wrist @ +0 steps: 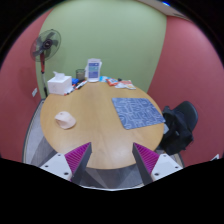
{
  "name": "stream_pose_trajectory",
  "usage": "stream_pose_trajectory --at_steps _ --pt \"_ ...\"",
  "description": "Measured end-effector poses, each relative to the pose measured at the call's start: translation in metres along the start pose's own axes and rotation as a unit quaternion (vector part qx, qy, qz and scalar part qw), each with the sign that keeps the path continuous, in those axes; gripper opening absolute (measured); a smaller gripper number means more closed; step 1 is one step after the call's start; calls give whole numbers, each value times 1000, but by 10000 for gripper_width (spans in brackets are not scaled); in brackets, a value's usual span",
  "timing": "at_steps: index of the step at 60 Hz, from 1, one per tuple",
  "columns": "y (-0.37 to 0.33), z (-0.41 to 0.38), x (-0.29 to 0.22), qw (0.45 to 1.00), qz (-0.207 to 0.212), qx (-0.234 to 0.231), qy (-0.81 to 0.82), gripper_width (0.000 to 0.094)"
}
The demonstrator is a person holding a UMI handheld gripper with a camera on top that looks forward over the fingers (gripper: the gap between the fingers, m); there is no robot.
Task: Arrange mouse
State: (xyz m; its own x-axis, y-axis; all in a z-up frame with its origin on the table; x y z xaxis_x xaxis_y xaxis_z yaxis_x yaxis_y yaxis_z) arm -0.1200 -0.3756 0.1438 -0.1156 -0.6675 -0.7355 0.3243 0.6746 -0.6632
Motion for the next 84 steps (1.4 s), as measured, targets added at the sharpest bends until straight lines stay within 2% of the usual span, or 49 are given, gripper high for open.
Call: stream_pose_trajectory --at_steps 11,25,38,53,60,64,68,76,84 --pt "54 -78 -1 997 5 -69 -35 841" --pt "128 -148 -24 989 6 -131 -68 836" --pt "167 -177 -45 982 6 -164 -92 838" --pt "205 -190 -74 982 9 -174 -74 832" --pt "216 -202 -77 980 11 -184 -69 744" --pt "218 -208 -79 980 21 -188 -68 577" --pt "219 -209 -80 979 28 -188 -73 559" --pt "219 -210 -82 979 32 -186 -73 447" --pt "210 -209 -93 982 35 -175 -68 402"
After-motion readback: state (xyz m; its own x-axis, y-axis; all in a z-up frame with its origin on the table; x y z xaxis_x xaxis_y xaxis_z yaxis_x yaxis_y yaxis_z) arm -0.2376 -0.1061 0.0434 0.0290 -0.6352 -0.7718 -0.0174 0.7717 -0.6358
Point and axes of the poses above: the point between the fingertips, and its own axes, seen from behind it with the camera up: z to the right, x down, y forward, the way the camera looks, the point moved 6 cm from there along -y, backward, against the way the camera looks, and after that the axes turned 2 degrees about y, right-handed, at the moved point
